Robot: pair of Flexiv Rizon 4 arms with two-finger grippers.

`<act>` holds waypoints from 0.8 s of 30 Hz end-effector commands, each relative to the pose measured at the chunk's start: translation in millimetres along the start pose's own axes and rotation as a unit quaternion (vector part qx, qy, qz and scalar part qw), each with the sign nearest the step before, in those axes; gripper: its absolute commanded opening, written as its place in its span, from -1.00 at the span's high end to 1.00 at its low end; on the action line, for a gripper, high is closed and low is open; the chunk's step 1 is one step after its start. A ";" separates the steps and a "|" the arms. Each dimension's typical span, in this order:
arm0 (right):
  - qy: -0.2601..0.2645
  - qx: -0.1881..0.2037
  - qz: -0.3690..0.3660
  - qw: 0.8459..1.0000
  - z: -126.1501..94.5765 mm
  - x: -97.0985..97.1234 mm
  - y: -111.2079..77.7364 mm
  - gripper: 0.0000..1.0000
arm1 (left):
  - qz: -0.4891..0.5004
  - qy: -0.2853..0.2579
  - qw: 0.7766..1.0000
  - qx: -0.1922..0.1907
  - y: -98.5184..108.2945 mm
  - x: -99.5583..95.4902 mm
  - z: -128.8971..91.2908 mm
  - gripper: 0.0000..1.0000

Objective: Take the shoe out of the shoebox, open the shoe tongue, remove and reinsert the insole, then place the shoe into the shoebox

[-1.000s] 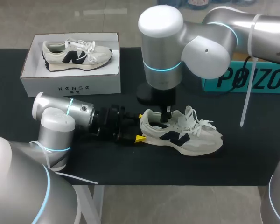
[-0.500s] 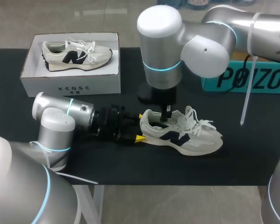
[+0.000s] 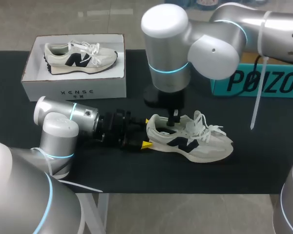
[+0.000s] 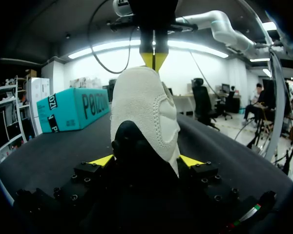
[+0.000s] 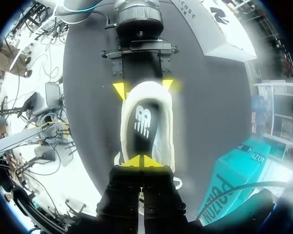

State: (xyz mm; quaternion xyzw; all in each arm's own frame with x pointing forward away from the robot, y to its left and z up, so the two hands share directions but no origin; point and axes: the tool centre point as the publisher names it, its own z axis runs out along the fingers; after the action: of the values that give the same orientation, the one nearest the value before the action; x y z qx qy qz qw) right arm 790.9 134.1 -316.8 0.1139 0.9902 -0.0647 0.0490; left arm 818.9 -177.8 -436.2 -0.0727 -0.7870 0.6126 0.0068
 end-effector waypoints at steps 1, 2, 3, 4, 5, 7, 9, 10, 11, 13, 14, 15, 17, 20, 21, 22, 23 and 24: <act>-0.002 -0.005 -0.002 1.000 1.0 0.3 -3.5 1.00 | 0.000 0.000 1.000 -0.001 2.6 -1.2 3.8 1.00; -0.002 -0.004 -0.001 1.000 1.4 0.8 -3.7 1.00 | 0.000 0.000 1.000 -0.001 2.6 -1.2 3.8 1.00; 0.001 -0.005 0.000 1.000 2.3 1.3 -3.8 1.00 | 0.000 0.000 1.000 -0.001 2.6 -1.2 3.8 1.00; 0.001 -0.005 0.000 1.000 3.1 1.6 -3.9 1.00 | 0.000 0.000 1.000 -0.001 2.6 -1.2 3.8 1.00; 0.001 -0.003 0.000 1.000 3.8 2.0 -3.9 1.00 | 0.000 0.000 1.000 -0.001 2.6 -1.2 3.8 1.00; 0.005 0.003 0.001 1.000 5.6 2.3 -3.9 1.00 | 0.000 0.000 1.000 -0.001 2.6 -1.2 3.8 1.00; 0.005 0.003 0.001 1.000 5.6 2.3 -3.9 1.00 | 0.000 0.000 1.000 -0.001 2.6 -1.2 3.8 1.00; 0.005 0.003 0.001 1.000 5.6 2.3 -3.9 1.00 | 0.000 0.000 1.000 -0.001 2.6 -1.2 3.8 1.00; 0.005 0.003 0.001 1.000 5.6 2.3 -3.9 1.00 | 0.000 0.000 1.000 -0.001 2.6 -1.2 3.8 1.00; 0.005 0.003 0.001 1.000 5.6 2.3 -3.9 1.00 | 0.000 0.000 1.000 -0.001 2.6 -1.2 3.8 1.00; 0.004 0.000 0.002 1.000 6.1 2.6 -3.9 1.00 | 0.000 0.000 1.000 -0.001 2.6 -1.2 3.8 1.00; 0.003 0.000 0.003 1.000 6.1 2.7 -3.9 1.00 | 0.000 0.000 1.000 -0.001 2.6 -1.2 3.8 1.00; 0.000 -0.003 0.005 1.000 6.2 3.0 -4.1 1.00 | 0.000 0.000 1.000 -0.001 2.6 -1.2 3.8 1.00; -0.002 -0.005 0.007 1.000 5.3 3.0 -4.5 1.00 | 0.000 0.000 1.000 -0.001 2.6 -1.2 3.8 1.00; -0.002 -0.006 0.007 1.000 5.2 3.0 -4.5 1.00 | 0.000 0.000 1.000 -0.001 2.6 -1.2 3.8 1.00; -0.003 -0.006 0.008 1.000 5.2 3.0 -4.4 1.00 | 0.000 0.000 1.000 -0.001 2.6 -1.2 3.8 1.00; -0.002 -0.010 0.010 1.000 5.1 3.0 -4.4 1.00 | 0.000 0.000 1.000 -0.001 2.6 -1.2 3.8 1.00; -0.002 -0.010 0.010 1.000 5.0 3.0 -4.5 1.00 | 0.000 0.000 1.000 -0.001 2.6 -1.2 3.8 1.00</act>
State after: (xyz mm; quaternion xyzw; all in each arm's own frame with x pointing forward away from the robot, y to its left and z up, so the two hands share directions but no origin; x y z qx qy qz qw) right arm 788.9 133.3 -321.4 0.1236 0.9892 -0.0589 0.0518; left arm 818.9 -177.8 -436.2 -0.0727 -0.7870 0.6126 0.0068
